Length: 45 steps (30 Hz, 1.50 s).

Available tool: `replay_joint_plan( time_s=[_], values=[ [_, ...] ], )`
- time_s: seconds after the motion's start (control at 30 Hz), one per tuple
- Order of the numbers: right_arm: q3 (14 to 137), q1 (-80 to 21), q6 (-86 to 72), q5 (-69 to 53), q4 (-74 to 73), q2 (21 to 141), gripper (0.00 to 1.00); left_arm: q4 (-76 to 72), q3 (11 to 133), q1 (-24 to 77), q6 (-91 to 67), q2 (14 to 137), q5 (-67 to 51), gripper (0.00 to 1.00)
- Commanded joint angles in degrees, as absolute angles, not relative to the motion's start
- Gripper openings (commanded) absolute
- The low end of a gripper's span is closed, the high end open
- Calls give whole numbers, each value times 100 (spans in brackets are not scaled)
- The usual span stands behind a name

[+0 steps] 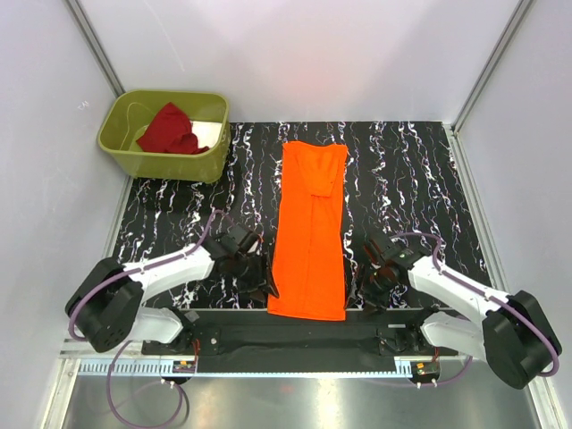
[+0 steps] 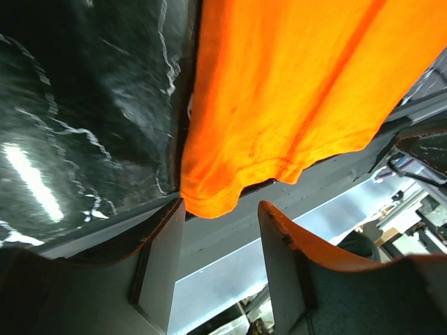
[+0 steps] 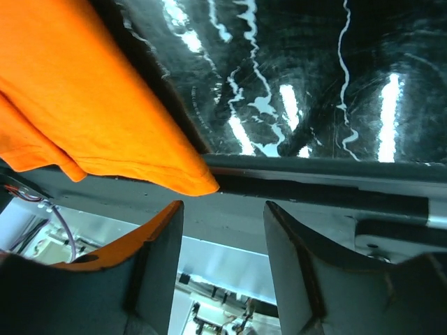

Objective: Fold and stack the t-shirts
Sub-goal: Fold the tshirt

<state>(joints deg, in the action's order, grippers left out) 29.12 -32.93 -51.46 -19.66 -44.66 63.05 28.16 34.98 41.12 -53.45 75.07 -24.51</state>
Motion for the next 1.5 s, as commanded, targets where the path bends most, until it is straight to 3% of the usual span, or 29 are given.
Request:
replay_joint_plan(
  time_s=[0.0,0.63,0.77,1.17,1.27,1.4,1.47],
  values=[
    [2646,-3270,-5475,-2373,-3843,6284,56,2497,3324,4359,-5739,7567,-2329,51],
    [2365,-3278,-5238,-2646,-2865,6864,53,2048,2690,4421,-5932,7620,-2118,52],
    [2303,-3270,-5229,-2707,-2734,6978,53,1846,2523,4421,-6020,7629,-2215,47],
    [2171,-3270,-5194,-2874,-2470,7128,49,1872,2294,4430,-6003,7488,-2250,19],
    [2145,-3270,-5203,-2900,-2408,7181,43,1872,2259,4456,-5994,7515,-2285,15],
    [2101,-3270,-5247,-2892,-2426,7119,38,1863,2197,4561,-6047,7427,-2259,16],
    [2083,-3270,-5273,-2883,-2434,7058,38,1872,2136,4562,-6038,7392,-2241,25]
  ],
)
